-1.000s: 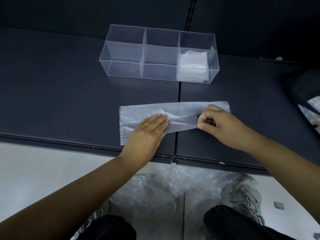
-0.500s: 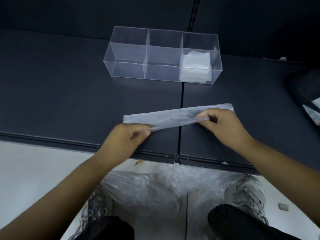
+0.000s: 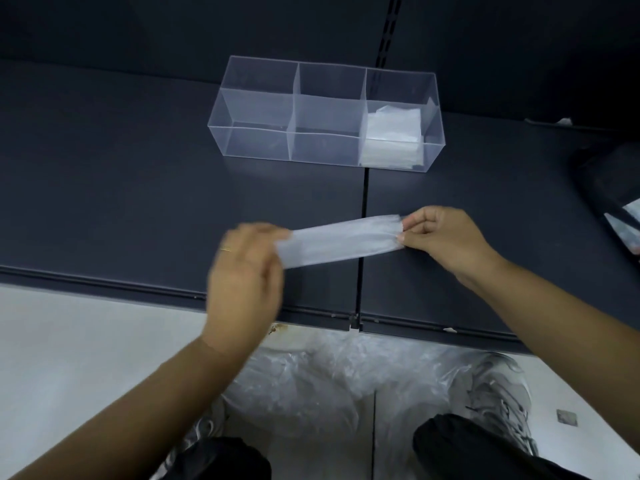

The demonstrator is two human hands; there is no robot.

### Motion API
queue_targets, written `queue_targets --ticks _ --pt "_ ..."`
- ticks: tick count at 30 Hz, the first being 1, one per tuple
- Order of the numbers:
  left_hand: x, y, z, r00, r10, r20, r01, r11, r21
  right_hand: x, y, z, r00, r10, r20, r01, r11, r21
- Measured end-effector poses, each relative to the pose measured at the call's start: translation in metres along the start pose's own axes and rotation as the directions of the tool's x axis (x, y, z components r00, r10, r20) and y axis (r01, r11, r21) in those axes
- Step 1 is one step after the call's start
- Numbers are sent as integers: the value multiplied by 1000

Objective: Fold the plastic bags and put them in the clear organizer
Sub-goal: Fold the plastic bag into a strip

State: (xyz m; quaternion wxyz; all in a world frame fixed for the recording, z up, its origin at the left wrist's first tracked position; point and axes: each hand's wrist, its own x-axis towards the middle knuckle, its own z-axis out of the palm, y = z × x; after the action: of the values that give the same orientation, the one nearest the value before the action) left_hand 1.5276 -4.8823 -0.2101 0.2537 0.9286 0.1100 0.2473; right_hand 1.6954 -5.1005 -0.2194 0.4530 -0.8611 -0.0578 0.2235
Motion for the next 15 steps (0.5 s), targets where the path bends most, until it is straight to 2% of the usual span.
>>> queue_targets --ticks 1,2,4,5,8,10,11,12,13,15 --pt "-5 8 9 987 108 120 -111 994 17 0 0 0 1000 -4 -3 4 1000 -11" --pt "-8 13 17 953 142 268 -161 986 50 0 0 1 1000 -7 -9 7 1000 -21" --pt "-13 16 31 852 60 519 -186 963 194 -1 0 2 1000 -15 -14 14 999 -52" --pt "-15 12 37 813 6 583 -206 938 277 -1 0 2 1000 -17 -11 17 997 -77" --pt "-23 1 45 789 -18 614 -279 880 384 -6 -2 5 996 -67 -52 54 971 -234" --pt "-23 2 46 788 -13 616 -284 880 381 -16 -7 13 947 -285 -148 197 878 -436" --pt "-23 3 45 787 -8 617 -288 879 379 -23 -10 22 892 -434 -125 318 800 -508" --pt "-23 4 45 788 -1 615 -294 878 377 -30 -13 33 842 -539 -35 437 718 -542" --pt "-22 5 45 786 2 618 -298 877 376 -37 -13 44 808 -579 106 533 644 -549" --pt "-22 5 44 777 7 629 -308 876 371 -45 -6 63 767 -510 389 635 516 -575"
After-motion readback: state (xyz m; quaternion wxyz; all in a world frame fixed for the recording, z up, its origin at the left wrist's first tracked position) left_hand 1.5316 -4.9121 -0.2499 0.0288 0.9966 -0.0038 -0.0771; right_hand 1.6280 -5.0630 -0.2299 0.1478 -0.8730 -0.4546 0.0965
